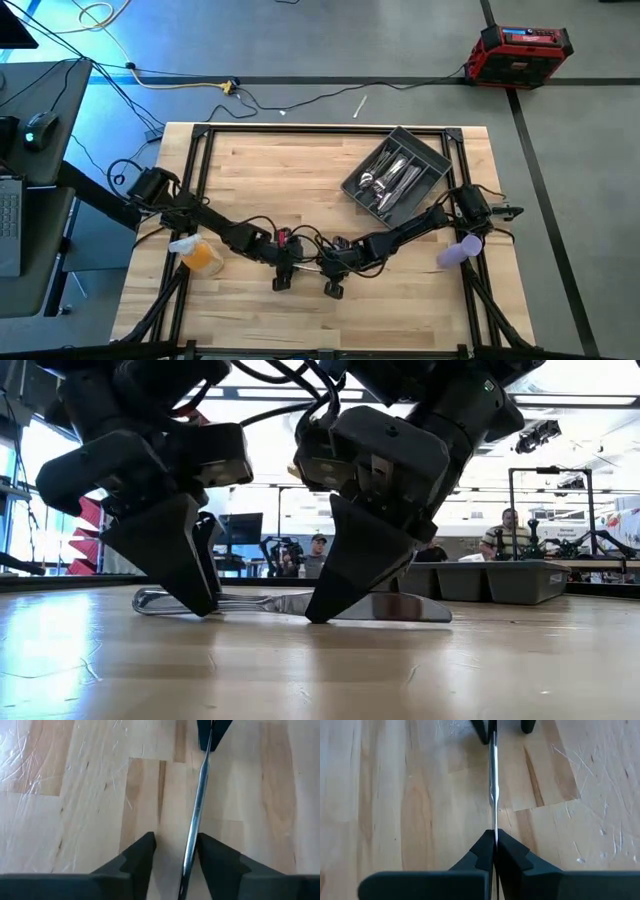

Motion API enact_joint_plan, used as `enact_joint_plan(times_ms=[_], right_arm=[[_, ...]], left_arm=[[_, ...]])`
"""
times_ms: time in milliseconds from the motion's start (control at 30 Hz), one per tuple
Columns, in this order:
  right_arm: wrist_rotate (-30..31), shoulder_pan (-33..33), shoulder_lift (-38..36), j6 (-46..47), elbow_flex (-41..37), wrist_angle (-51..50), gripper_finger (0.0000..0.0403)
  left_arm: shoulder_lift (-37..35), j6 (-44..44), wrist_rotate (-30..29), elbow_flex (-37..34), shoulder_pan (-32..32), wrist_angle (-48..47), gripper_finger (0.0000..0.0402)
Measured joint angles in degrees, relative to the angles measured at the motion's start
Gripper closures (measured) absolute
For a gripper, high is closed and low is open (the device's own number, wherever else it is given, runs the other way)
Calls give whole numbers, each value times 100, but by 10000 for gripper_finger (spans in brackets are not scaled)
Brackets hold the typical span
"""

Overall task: Sort silverware
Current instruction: Put the knife in the organized silverware tray

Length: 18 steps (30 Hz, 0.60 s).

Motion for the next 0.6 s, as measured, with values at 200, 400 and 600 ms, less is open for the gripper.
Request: enact_joint_plan(times_ms=[200,400,600], right_arm=[[46,65,-142,-1608,-32,142,367],[338,202,-460,-3157,585,-1769,287],[1089,394,-492,-4908,1550,-3523,231]], left_arm=[[14,554,169,-9,-9,37,388],[15,691,180,-14,-97,74,396],[20,1103,162,-20,-126,125,397]])
